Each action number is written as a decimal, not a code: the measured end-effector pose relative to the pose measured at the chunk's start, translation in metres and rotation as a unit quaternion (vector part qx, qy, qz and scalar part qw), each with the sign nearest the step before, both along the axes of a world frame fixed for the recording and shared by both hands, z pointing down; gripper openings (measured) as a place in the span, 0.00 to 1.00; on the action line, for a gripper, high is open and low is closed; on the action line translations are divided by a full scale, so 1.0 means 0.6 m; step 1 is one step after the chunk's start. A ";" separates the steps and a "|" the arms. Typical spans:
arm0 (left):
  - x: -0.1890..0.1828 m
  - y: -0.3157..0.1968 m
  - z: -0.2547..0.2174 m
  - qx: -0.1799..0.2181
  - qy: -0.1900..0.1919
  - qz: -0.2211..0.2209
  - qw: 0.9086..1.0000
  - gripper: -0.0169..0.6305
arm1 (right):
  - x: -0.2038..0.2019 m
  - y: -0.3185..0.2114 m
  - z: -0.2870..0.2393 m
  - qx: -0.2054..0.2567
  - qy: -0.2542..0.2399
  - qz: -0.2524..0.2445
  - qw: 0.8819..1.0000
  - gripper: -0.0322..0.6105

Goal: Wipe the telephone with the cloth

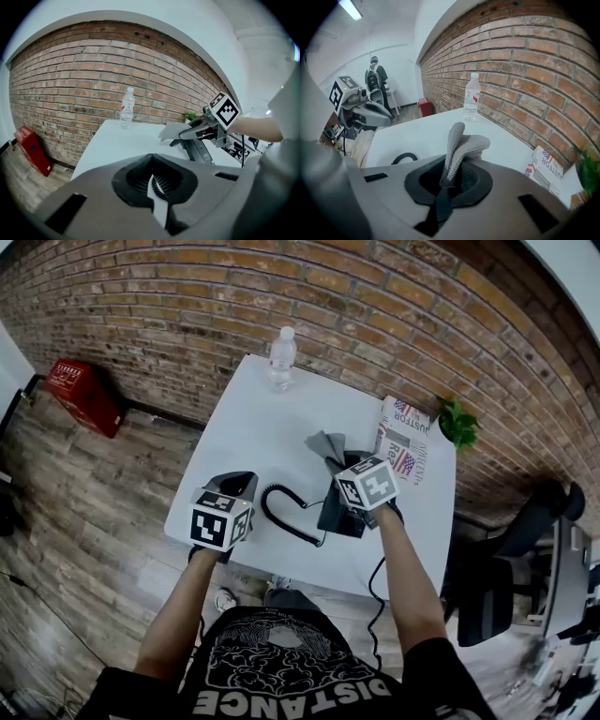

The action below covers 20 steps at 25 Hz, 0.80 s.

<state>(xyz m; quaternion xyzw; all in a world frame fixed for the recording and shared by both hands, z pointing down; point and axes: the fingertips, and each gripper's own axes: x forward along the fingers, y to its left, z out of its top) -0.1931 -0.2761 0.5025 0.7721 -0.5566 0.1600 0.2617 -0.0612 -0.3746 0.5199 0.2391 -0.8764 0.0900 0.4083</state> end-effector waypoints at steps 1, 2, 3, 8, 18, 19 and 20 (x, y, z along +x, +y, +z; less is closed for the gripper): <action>0.003 0.001 -0.001 0.001 -0.001 0.003 1.000 0.04 | 0.000 0.003 0.003 0.002 0.001 0.001 1.000 0.07; 0.006 0.002 -0.001 0.002 -0.001 0.006 1.000 0.04 | -0.001 0.007 0.005 0.003 0.003 0.001 1.000 0.07; 0.009 0.004 -0.002 0.002 -0.001 0.008 1.000 0.04 | -0.002 0.012 0.008 0.004 0.004 0.001 1.000 0.07; 0.016 0.021 0.002 0.000 -0.001 0.016 1.000 0.04 | -0.001 0.035 0.022 -0.002 0.009 0.003 1.000 0.07; 0.009 0.064 0.015 -0.006 -0.004 0.026 1.000 0.04 | 0.004 0.088 0.051 -0.018 0.009 0.019 1.000 0.07; 0.009 0.067 0.015 -0.006 -0.005 0.028 1.000 0.04 | 0.005 0.094 0.055 -0.020 0.009 0.021 1.000 0.07; 0.009 0.070 0.016 -0.006 -0.005 0.030 1.000 0.04 | 0.006 0.100 0.058 -0.022 0.008 0.023 0.999 0.07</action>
